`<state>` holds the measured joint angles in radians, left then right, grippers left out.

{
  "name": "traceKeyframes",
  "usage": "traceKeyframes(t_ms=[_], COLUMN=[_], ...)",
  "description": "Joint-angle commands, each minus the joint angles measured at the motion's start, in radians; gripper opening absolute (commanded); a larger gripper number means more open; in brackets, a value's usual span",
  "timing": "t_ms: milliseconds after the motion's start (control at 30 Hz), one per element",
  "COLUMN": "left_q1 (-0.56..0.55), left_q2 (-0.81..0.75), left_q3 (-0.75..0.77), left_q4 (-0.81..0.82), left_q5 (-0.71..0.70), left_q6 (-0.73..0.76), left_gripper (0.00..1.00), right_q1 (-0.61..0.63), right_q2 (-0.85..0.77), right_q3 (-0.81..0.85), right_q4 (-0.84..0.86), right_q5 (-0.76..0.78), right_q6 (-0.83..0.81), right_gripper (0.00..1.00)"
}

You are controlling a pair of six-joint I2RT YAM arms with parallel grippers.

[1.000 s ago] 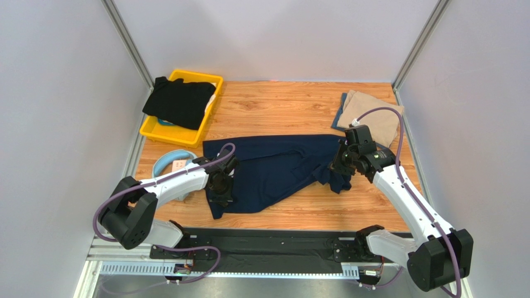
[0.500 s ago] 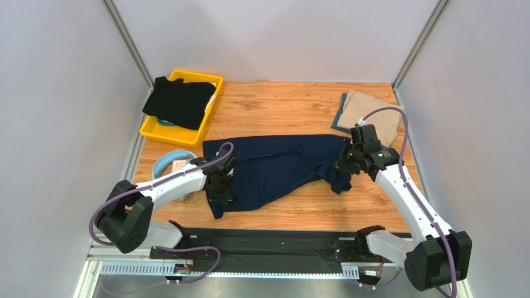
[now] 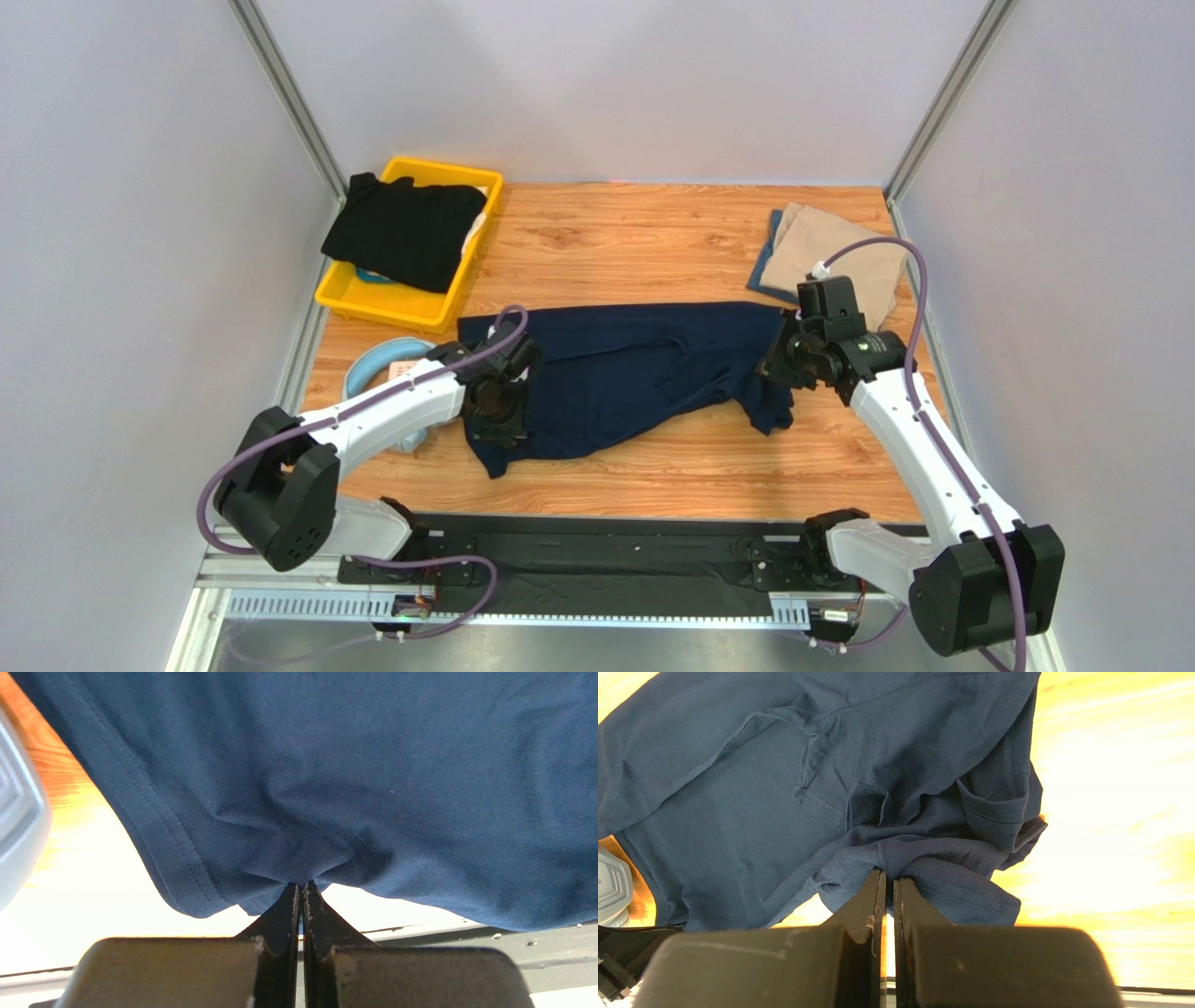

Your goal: Fold and stack the t-shirts

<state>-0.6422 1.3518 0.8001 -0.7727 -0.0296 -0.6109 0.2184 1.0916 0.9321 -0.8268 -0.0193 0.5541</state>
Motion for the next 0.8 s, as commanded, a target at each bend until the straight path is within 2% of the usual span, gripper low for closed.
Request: traceKeyframes(t_ms=[0,500,767], left_q1=[-0.007,-0.005,-0.005], left_q2=[-0.025,-0.045,-0.028], left_q3=[0.054,-0.028,-0.024], left_q4=[-0.04,-0.027,-0.027], left_q5=[-0.032,-0.047,-0.043], left_q6=[0.019,0.013,0.013], left_gripper=[0.0,0.0,0.0], right_q1=[-0.016,-0.068,-0.071], right_q2=[-0.021,-0.039,-0.093], right_q3=[0.053,0.089,0.08], right_q4=[0.003,-0.032,-0.032], right_q5=[0.01,0.041,0.062], right_q6=[-0.026,-0.057,-0.049], right_gripper=[0.0,0.0,0.0])
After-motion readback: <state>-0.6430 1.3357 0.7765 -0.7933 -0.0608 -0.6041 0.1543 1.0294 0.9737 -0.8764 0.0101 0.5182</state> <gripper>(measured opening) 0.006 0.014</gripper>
